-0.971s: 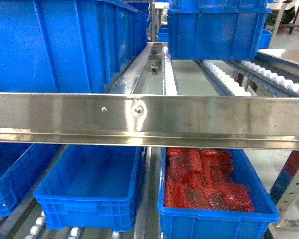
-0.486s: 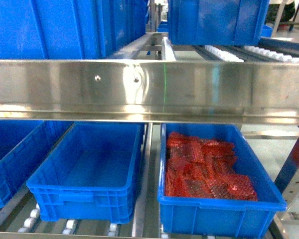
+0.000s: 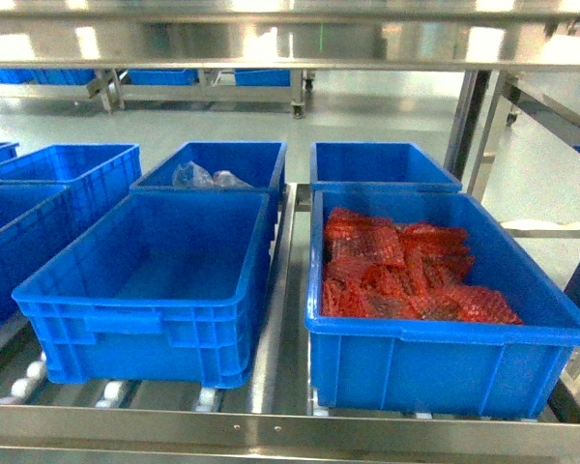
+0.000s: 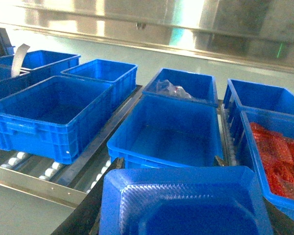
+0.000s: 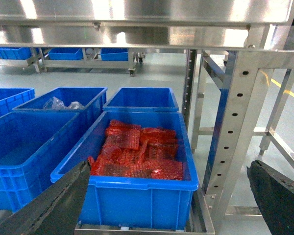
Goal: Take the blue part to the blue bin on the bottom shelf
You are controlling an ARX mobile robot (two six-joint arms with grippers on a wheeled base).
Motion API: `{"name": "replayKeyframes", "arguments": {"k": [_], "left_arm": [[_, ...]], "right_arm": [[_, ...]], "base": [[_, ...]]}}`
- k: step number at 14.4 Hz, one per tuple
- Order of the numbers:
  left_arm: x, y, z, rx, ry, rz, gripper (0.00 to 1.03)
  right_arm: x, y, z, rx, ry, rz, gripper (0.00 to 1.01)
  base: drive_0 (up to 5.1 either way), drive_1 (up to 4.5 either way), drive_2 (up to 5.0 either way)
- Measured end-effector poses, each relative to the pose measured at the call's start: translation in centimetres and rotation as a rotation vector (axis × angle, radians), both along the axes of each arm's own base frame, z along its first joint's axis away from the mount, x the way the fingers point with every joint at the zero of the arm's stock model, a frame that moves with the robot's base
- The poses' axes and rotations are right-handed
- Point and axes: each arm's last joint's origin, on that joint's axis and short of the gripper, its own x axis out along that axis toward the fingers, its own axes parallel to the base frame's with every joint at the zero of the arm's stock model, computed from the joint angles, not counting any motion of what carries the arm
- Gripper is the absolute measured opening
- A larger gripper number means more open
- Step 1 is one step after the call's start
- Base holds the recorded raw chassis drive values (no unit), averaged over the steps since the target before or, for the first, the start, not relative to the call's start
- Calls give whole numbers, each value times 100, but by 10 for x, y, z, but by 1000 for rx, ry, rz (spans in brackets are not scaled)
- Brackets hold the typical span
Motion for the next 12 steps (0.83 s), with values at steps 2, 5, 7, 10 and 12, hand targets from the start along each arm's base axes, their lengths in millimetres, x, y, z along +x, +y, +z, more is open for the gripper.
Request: {"name": "replayKeyframes", "arguments": {"k": [2,5,7,10,12], "left_arm": [[0,0,0,0,0,0,43],[0,0,0,0,0,0,43],[0,0,0,1,1,0,43],[0,0,0,0,0,0,43],[0,0,-1,3,4,1,43]], "right_arm": [[0,0,0,0,0,0,98],[0,0,0,-1,0,0,98],[0,0,0,0,0,0,98],[0,0,0,0,1,-1,98],[0,0,0,0,1,0,98]], "base": [[0,0,0],[0,0,0],[0,0,0],[0,0,0],[0,0,0]]}}
